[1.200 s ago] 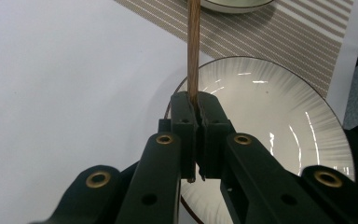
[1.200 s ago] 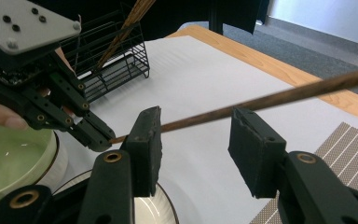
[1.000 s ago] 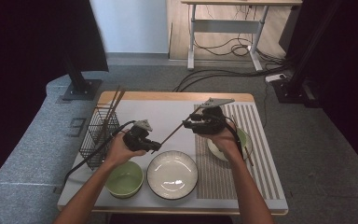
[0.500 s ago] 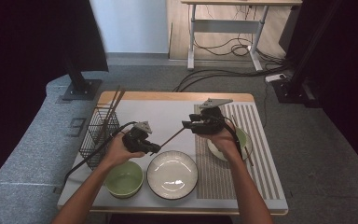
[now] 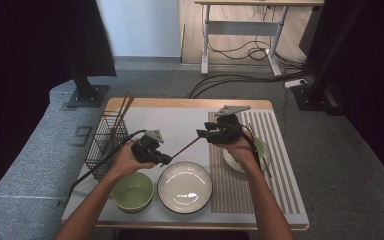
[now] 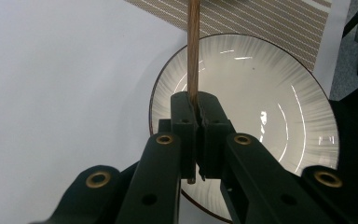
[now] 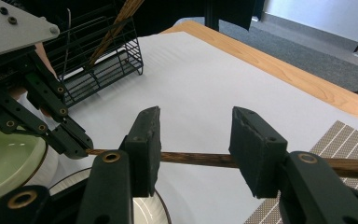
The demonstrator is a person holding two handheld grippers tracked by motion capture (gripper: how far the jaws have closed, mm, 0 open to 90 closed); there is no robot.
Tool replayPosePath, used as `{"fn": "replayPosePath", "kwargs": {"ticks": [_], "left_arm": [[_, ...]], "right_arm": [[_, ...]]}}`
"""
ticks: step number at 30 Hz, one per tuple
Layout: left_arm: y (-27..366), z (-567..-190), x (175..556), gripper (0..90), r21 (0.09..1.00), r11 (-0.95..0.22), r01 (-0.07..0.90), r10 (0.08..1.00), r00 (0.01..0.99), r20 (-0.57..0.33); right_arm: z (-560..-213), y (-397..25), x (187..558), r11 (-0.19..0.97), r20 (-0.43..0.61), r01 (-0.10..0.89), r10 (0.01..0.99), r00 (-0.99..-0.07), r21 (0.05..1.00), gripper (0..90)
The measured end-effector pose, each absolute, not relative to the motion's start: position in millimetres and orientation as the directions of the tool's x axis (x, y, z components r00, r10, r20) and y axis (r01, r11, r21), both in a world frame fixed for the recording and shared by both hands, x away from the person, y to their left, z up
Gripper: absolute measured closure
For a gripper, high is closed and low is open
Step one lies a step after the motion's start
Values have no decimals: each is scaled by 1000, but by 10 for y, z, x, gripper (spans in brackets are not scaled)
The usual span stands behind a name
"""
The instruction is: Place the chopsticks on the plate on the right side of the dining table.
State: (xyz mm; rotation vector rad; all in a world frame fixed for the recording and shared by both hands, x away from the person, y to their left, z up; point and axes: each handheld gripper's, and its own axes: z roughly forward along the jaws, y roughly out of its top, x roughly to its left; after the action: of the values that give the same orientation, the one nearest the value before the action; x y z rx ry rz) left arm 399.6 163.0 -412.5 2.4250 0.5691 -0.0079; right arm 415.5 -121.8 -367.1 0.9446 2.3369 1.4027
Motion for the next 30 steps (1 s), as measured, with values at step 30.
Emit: {"fn": "replayPosePath", "kwargs": {"ticks": [30], "left_arm": [[1699,-4067,4031,867,597,-697,398,372,912,-173]], "right_arm": [[-3684,-1168,4176,409,43,389,641,-766,826,517]]}}
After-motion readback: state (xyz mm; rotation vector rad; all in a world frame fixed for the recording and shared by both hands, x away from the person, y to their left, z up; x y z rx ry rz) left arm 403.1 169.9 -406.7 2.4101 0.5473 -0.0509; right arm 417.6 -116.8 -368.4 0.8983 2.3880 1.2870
